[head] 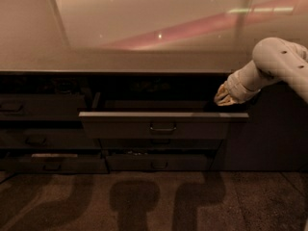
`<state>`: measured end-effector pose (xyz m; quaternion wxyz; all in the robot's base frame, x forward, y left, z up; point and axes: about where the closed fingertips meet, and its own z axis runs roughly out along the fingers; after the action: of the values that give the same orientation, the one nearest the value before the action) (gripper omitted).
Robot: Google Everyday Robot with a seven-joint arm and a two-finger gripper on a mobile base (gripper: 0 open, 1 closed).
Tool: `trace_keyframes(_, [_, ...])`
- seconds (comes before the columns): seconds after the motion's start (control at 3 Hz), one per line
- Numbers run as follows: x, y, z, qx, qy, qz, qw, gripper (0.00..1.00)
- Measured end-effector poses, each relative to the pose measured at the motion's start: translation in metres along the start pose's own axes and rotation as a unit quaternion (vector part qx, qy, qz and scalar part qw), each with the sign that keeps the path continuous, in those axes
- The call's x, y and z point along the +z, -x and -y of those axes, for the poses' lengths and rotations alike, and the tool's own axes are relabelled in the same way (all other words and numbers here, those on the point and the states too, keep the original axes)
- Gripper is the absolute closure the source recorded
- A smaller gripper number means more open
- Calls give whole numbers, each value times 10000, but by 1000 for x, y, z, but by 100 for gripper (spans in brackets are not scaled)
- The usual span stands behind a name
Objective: Open top drawer
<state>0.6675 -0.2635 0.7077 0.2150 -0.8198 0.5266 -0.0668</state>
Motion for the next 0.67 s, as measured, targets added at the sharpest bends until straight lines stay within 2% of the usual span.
trace_keyframes(0.33, [0, 0, 0, 0, -1, 2, 10000, 100])
trace_keyframes(0.67, [4, 1, -3, -88, -290, 478, 9984, 100])
